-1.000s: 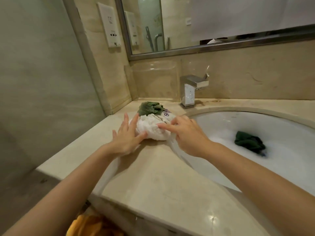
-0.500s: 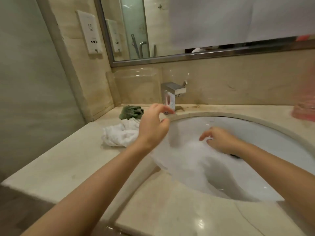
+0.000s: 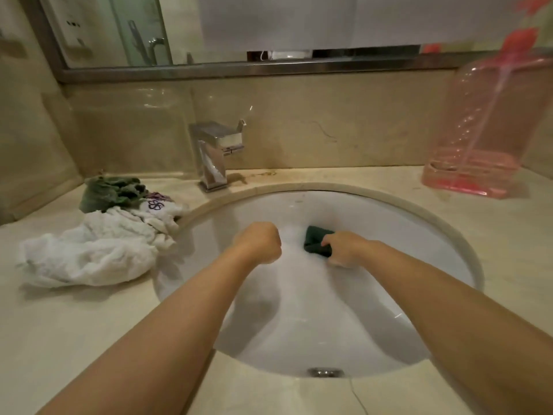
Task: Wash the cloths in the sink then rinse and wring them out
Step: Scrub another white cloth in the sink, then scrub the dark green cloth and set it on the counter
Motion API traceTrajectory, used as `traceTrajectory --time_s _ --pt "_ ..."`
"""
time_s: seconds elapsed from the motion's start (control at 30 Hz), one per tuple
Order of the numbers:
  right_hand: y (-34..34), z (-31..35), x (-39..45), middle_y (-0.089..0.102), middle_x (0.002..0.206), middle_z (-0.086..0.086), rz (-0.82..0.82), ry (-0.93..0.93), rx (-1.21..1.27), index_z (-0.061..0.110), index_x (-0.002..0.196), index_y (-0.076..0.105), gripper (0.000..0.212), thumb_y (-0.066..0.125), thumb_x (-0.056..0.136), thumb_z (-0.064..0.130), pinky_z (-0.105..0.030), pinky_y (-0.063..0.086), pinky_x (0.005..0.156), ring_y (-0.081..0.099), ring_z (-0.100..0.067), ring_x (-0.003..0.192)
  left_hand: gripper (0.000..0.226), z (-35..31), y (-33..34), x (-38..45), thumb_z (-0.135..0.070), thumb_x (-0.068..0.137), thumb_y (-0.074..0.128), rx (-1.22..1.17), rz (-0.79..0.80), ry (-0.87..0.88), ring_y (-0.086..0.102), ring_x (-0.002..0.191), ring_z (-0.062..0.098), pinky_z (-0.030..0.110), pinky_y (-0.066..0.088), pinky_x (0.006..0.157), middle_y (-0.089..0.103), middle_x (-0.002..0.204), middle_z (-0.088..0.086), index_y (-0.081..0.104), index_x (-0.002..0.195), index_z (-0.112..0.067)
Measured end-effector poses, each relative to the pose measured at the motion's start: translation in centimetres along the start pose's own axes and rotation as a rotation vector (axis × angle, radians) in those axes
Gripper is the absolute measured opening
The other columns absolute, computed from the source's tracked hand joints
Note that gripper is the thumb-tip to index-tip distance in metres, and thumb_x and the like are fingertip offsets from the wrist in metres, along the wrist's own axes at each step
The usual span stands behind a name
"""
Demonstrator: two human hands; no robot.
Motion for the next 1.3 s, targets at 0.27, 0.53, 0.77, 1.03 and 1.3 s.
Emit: traceTrajectory --time_s 0.27,0.53,0.77,1.03,1.3 --pt "-1.3 0.0 -0.3 0.055 0.1 -0.009 -0.346 0.005 0.52 0.01 0.101 0.056 0.013 0.044 0.1 0.014 -0.03 0.04 0.077 0.05 -0.024 0.091 0.041 -0.1 0.3 0.4 -0.009 0.092 0.053 -0.138 0.055 0.034 0.05 0.122 0.026 0.028 0.041 0.094 0.053 0.135 0.009 0.053 0.133 -0.013" --pt "-0.4 0.8 -0.8 0.064 0.114 -0.009 -0.024 0.006 0.209 0.007 0.107 0.07 0.021 0.066 0.087 0.005 -0.029 0.049 0.091 0.059 -0.026 0.107 0.048 -0.5 0.4 -0.2 -0.011 0.092 0.058 -0.145 0.136 0.061 0.049 0.124 0.025 0.025 0.039 0.089 0.051 0.138 0.008 0.046 0.139 -0.014" --pt "-3.0 0.9 -3.1 0.056 0.095 -0.012 -0.053 -0.159 1.334 0.013 0.092 0.05 0.025 0.038 0.096 -0.008 -0.033 0.052 0.076 0.058 -0.023 0.09 0.054 -1.4 -0.5 -0.6 -0.016 0.088 0.068 -0.451 0.203 0.165 0.048 0.127 0.025 0.035 0.039 0.106 0.051 0.137 0.008 0.045 0.137 -0.016" --pt "-3.2 1.5 -3.1 0.064 0.101 -0.016 -0.217 -0.037 1.347 0.011 0.104 0.062 0.021 0.041 0.101 0.011 -0.035 0.055 0.081 0.062 -0.024 0.09 0.023 -1.9 -1.6 -1.0 -0.03 0.1 0.048 -0.905 0.036 0.101 0.062 0.097 0.022 0.03 0.051 0.087 0.065 0.105 0.009 0.059 0.111 -0.013" --pt "-2.5 2.1 -3.3 0.071 0.095 -0.009 -0.097 -0.072 1.2 0.014 0.094 0.066 0.033 0.054 0.095 0.044 -0.046 0.051 0.096 0.066 -0.029 0.095 0.023 -1.4 -1.9 -0.8 -0.035 0.102 0.044 -1.059 -0.023 -0.022 0.063 0.102 0.029 0.044 0.049 0.097 0.066 0.104 0.011 0.06 0.107 -0.018"
Point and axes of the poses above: each hand's wrist, its own x-axis towards the middle knuckle, its own y-axis out of the palm, z = x × y, the point moved 1 cm from there along x, towards the middle knuckle
